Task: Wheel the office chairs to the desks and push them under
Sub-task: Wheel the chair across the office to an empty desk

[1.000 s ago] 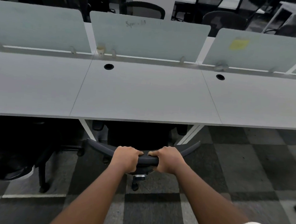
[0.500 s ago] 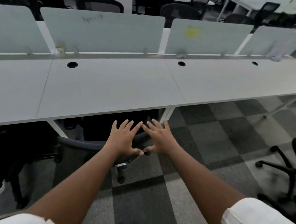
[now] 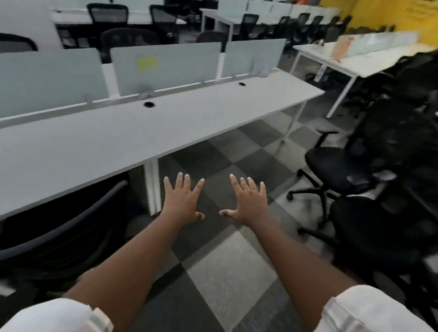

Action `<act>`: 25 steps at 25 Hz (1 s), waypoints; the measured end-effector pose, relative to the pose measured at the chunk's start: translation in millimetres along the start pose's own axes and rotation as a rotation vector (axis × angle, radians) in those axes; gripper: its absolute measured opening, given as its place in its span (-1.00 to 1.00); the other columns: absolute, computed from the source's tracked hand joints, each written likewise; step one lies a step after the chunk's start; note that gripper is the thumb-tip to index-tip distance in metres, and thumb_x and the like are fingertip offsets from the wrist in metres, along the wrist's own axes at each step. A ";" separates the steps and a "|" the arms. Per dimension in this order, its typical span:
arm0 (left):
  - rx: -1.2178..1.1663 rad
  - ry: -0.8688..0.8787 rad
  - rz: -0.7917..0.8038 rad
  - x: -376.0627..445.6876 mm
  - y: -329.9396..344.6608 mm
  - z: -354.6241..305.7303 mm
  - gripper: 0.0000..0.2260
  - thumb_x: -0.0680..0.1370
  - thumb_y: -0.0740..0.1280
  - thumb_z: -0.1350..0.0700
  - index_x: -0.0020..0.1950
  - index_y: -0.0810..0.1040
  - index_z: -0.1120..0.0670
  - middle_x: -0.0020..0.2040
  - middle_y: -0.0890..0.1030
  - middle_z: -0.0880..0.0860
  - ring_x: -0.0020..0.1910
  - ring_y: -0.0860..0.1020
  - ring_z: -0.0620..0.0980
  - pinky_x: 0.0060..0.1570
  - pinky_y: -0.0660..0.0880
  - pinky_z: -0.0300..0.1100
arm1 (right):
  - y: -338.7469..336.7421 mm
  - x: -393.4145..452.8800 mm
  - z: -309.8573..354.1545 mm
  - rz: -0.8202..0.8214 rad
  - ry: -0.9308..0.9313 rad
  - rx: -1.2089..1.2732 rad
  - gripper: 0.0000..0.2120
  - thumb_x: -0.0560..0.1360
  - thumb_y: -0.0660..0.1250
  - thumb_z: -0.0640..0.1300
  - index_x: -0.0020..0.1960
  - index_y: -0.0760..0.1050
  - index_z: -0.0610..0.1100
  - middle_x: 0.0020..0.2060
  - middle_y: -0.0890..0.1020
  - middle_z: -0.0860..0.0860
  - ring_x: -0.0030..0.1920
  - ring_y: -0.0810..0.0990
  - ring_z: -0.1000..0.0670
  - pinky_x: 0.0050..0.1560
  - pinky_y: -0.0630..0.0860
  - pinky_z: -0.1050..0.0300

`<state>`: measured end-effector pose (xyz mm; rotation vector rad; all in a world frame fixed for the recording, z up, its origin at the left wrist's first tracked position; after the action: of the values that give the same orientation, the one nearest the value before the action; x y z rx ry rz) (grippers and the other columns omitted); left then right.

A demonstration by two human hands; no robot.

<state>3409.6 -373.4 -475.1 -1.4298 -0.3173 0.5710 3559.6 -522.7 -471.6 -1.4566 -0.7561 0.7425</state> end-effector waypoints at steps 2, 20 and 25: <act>0.009 0.045 0.021 8.5 -16.7 -64.0 -0.02 0.48 0.28 -0.43 0.66 -0.22 -0.07 0.65 -0.05 0.21 0.63 -0.14 0.25 0.47 -0.07 0.43 | -5.6 -33.1 -70.3 0.012 0.113 0.009 0.14 0.35 0.27 0.55 0.66 -0.19 0.03 0.60 0.21 -0.13 0.61 0.09 -0.16 0.54 0.03 -0.33; 0.128 0.453 0.068 168.6 -86.3 -463.8 -0.09 0.54 0.19 -0.43 0.67 -0.18 -0.03 0.66 -0.04 0.19 0.63 -0.13 0.24 0.46 -0.04 0.43 | 23.7 -191.3 -497.0 0.144 0.836 -0.014 0.06 0.44 0.22 0.51 0.66 -0.21 0.02 0.61 0.18 -0.15 0.61 0.09 -0.21 0.53 0.08 -0.34; 0.106 0.555 0.050 262.0 -104.8 -548.2 -0.11 0.53 0.23 -0.40 0.67 -0.11 -0.03 0.65 0.02 0.17 0.63 -0.10 0.23 0.46 -0.02 0.44 | 18.4 -165.9 -585.3 0.136 0.970 -0.066 0.02 0.46 0.20 0.50 0.66 -0.17 0.00 0.59 0.22 -0.13 0.59 0.15 -0.19 0.50 0.16 -0.28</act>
<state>3937.1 -692.6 -477.6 -1.4334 0.1878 0.2086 3943.3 -995.1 -478.3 -1.6981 0.0689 0.0450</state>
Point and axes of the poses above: each hand's wrist, its own x-axis towards the middle knuckle, its own y-axis out of the palm, z = x × y, the point moved 1 cm from there along x, towards the middle knuckle
